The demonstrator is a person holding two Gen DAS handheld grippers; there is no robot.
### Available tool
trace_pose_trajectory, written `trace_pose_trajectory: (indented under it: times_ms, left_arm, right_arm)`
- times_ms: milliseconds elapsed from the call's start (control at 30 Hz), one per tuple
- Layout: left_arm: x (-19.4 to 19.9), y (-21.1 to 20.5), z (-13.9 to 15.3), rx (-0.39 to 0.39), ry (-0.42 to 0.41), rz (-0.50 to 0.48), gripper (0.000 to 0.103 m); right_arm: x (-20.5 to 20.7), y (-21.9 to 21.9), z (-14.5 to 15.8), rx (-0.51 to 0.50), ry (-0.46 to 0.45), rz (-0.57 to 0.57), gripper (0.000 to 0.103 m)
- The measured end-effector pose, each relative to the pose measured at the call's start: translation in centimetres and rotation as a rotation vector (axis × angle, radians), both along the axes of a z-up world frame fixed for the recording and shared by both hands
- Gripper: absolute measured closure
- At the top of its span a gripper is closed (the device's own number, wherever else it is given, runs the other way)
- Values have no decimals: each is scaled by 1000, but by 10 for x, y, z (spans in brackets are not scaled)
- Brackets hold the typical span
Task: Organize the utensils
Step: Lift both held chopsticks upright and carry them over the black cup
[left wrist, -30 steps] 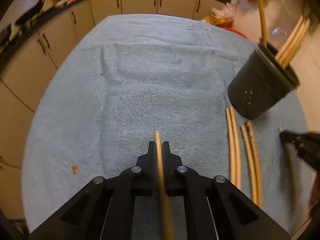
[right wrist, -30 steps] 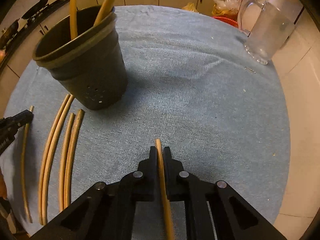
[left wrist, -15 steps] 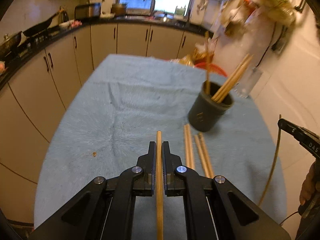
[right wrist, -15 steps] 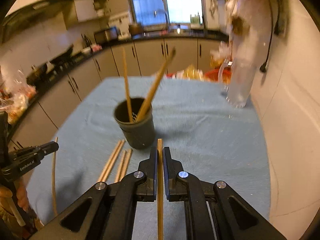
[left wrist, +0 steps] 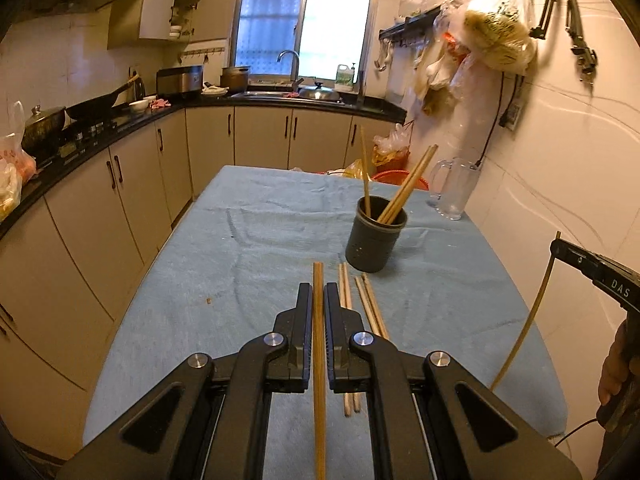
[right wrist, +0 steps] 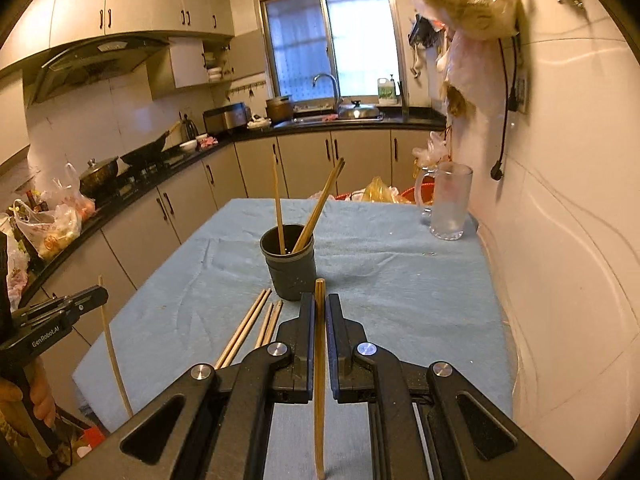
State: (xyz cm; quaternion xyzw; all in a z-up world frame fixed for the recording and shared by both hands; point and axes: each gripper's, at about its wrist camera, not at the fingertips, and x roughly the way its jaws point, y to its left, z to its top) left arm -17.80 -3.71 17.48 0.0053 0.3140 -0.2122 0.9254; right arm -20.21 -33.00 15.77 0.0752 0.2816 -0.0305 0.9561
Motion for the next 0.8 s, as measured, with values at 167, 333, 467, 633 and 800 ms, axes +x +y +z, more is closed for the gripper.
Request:
trace_pose_trajectory:
  times_ms: [167, 333, 467, 633, 800]
  left_arm:
    - [-16, -1, 8, -4, -29, -12, 98]
    - [-26, -3, 24, -31, -70, -34, 98]
    - [-21, -8, 37, -54, -94, -41, 98]
    - [0, -14, 53, -77, -108, -38, 98]
    - [29, -29, 70, -79, -113, -44, 98]
  right_arm:
    - [-16, -2, 8, 0, -30, -5, 97]
    - [-17, -5, 13, 13, -52, -8, 97]
    - [-8, -8, 14, 27, -55, -5, 97]
    - [8, -13, 17, 40, -65, 5, 97]
    - [27, -20, 33, 54, -98, 9, 97]
